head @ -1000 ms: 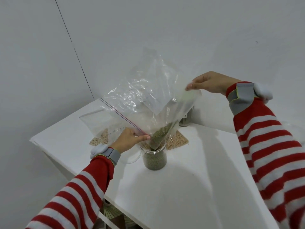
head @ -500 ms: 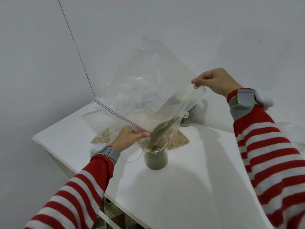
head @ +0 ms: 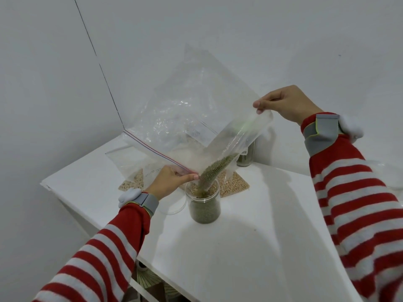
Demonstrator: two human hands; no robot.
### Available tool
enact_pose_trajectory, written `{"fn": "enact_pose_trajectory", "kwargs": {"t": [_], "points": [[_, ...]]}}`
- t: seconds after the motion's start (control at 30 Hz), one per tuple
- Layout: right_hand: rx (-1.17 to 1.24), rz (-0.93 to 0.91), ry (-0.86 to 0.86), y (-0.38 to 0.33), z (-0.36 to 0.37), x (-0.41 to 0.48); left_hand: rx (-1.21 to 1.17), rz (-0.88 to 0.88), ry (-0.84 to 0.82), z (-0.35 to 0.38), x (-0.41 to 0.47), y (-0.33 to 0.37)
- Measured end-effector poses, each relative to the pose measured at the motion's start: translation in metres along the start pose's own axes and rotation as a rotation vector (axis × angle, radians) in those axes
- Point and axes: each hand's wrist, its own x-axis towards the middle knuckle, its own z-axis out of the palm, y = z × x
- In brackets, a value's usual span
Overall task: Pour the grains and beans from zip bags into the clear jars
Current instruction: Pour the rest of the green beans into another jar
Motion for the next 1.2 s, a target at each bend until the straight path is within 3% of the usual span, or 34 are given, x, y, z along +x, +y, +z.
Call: {"fn": "enact_pose_trajectory", "kwargs": {"t": [1.2], "points": [[0.025,-0.048,-0.013,-0.021,-0.005,0.001,-0.063,-0.019,0.031,0.001,-0.002,0.005]]}}
